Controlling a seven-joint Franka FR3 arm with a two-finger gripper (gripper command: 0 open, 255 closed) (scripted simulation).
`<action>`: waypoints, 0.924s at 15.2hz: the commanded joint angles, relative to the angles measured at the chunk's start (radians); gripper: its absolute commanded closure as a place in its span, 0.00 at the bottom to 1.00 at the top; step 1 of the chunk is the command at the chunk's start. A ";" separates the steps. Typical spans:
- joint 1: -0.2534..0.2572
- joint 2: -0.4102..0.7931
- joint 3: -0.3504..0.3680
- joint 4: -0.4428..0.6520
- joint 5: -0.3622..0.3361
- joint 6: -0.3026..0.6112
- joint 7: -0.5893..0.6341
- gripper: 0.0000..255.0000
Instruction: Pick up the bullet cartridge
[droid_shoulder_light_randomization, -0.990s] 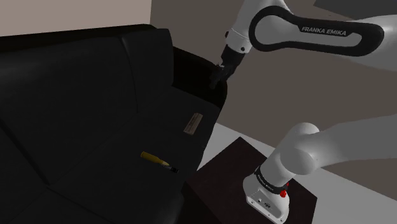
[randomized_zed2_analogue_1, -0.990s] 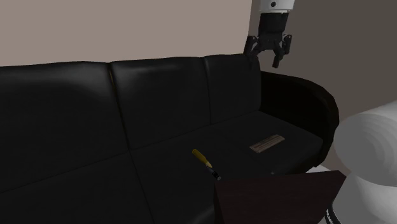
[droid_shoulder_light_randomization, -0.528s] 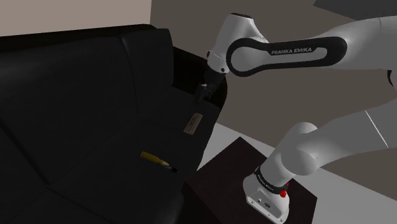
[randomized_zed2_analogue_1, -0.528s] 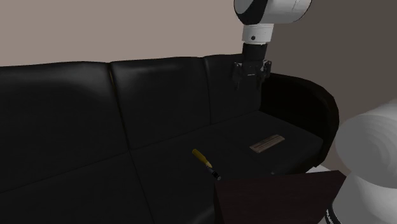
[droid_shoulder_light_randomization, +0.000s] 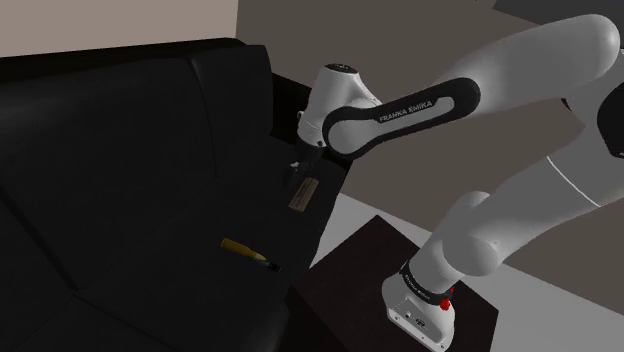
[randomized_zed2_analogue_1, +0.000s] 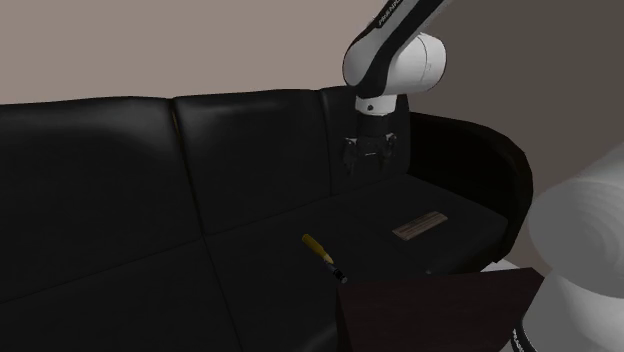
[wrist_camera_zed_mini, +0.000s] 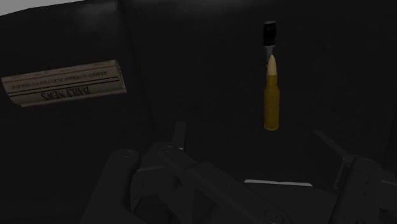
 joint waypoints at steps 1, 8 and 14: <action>0.006 0.069 0.018 -0.003 -0.007 0.069 0.013 0.00; 0.020 0.345 0.062 0.045 -0.106 0.274 0.101 0.00; 0.085 0.592 0.028 0.138 -0.254 0.405 0.216 0.00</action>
